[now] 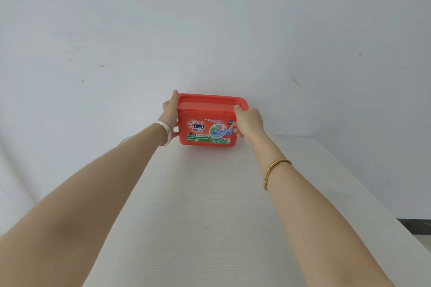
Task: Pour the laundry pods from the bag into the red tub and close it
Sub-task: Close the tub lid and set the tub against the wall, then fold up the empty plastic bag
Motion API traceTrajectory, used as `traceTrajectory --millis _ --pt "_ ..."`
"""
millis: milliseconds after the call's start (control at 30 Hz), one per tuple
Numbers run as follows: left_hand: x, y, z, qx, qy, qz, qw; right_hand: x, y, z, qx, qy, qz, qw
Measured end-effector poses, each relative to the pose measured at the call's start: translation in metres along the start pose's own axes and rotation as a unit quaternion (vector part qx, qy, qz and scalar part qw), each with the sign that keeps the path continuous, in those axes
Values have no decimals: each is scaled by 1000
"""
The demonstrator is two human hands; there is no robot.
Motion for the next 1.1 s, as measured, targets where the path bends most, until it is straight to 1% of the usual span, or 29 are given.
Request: traceTrajectory --millis 267,467,567,633,700,767,833,900,933,1033,1100 --pt "-31 5 -17 45 -20 12 999 -20 14 13 -26 26 -3 999" --pt "-44 7 -30 71 -10 3 997 -23 15 19 -66 35 0 997" --pt "-41 7 -30 64 -7 6 998 -20 16 22 -72 33 -14 997" --pt "-34 9 -29 59 0 22 998 -12 13 21 -67 34 -35 997" --pt "-26 14 -29 64 10 66 996 -4 6 20 -60 32 -44 997" --pt "-16 19 -33 26 34 129 991 7 -9 17 -11 12 -15 1000" --pt "7 28 -36 -23 90 189 978 20 -26 14 58 -17 19 998" --pt "32 35 -43 -41 132 236 962 31 -38 17 99 -30 24 994" --pt "42 39 -48 -40 133 252 958 36 -48 20 113 -37 28 993" --pt "61 53 -61 -34 94 257 961 47 -84 28 163 -39 63 984" --pt "65 65 -67 -8 88 209 974 53 -102 38 224 -16 73 972"
Point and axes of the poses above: each hand's wrist, its own x-axis away from the middle knuckle, its own y-axis out of the palm, z = x × y, the point moved 5 cm from there along -x, towards the middle knuckle
